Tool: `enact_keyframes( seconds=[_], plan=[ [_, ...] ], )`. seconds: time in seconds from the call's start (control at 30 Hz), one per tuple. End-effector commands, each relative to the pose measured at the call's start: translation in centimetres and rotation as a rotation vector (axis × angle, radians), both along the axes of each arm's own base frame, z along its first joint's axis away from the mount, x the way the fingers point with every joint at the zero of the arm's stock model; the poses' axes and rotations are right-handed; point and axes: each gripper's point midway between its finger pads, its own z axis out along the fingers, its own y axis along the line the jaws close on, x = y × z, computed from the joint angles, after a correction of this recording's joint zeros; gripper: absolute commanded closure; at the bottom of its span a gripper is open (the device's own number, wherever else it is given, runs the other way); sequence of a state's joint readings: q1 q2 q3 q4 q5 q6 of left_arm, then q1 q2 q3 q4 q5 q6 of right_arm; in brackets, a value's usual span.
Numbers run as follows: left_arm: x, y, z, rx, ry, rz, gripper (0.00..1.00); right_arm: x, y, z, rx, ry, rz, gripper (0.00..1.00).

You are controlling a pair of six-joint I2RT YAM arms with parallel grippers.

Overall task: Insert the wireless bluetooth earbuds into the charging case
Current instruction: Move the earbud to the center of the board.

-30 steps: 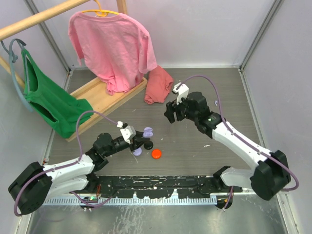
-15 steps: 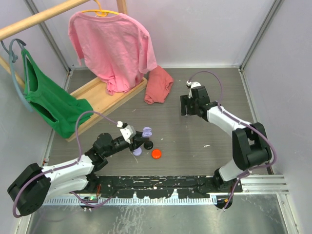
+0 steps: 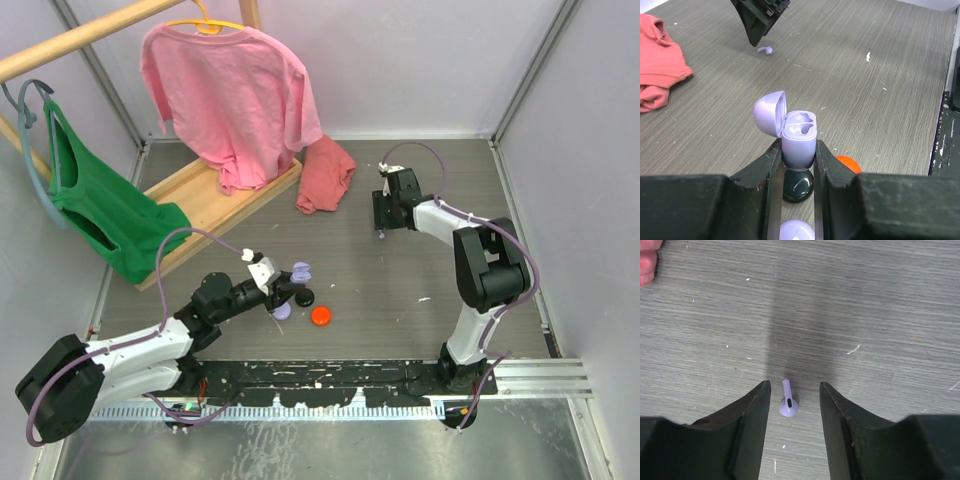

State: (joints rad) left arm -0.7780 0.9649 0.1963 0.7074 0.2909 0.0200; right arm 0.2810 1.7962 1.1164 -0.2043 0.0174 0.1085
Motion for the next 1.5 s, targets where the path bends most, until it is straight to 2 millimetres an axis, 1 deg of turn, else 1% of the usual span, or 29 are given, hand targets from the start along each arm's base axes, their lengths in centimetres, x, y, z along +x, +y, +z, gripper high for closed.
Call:
enact_keyframes(
  seconds=[0.0,0.27,0.37,0.47,0.57,0.77,1.0,1.07,1.27,1.37,1.47],
  plan=[
    [0.8,-0.6,2.8,-0.043,-0.073,0.001,1.00,1.6,0.9,1.4,0.032,-0.033,0.025,0.52],
    [0.6,-0.7,2.9,-0.043,-0.074,-0.007,1.00,0.8,1.6,-0.3,0.048,0.030,0.073,0.63],
    [0.6,-0.7,2.9,-0.042,-0.073,-0.007,1.00,0.3,1.7,-1.0,0.048,0.059,0.081,0.66],
    [0.6,-0.7,2.9,-0.043,-0.073,-0.009,1.00,-0.3,1.9,-1.2,0.055,0.083,0.101,0.72],
    [0.5,-0.7,3.0,-0.044,-0.074,-0.013,1.00,-1.2,2.4,-1.3,0.065,0.105,0.133,0.78],
    [0.5,-0.8,2.9,-0.042,-0.071,-0.014,1.00,-3.5,3.7,-1.5,0.049,0.138,0.208,0.82],
    [0.5,-0.9,2.7,-0.038,-0.067,-0.020,1.00,-7.3,6.8,-1.9,0.019,0.185,0.337,0.81],
    [0.5,-0.9,2.7,-0.038,-0.067,-0.021,1.00,-8.2,7.2,-2.2,-0.002,0.200,0.359,0.79],
    [0.5,-1.0,2.6,-0.037,-0.066,-0.024,1.00,-9.8,7.1,-2.4,-0.120,0.212,0.384,0.69],
    [0.5,-1.0,2.6,-0.036,-0.064,-0.026,1.00,-9.9,7.0,-2.0,-0.155,0.197,0.385,0.64],
    [0.5,-1.0,2.5,-0.035,-0.063,-0.028,1.00,-9.7,6.6,-1.8,-0.179,0.185,0.372,0.62]
  ],
)
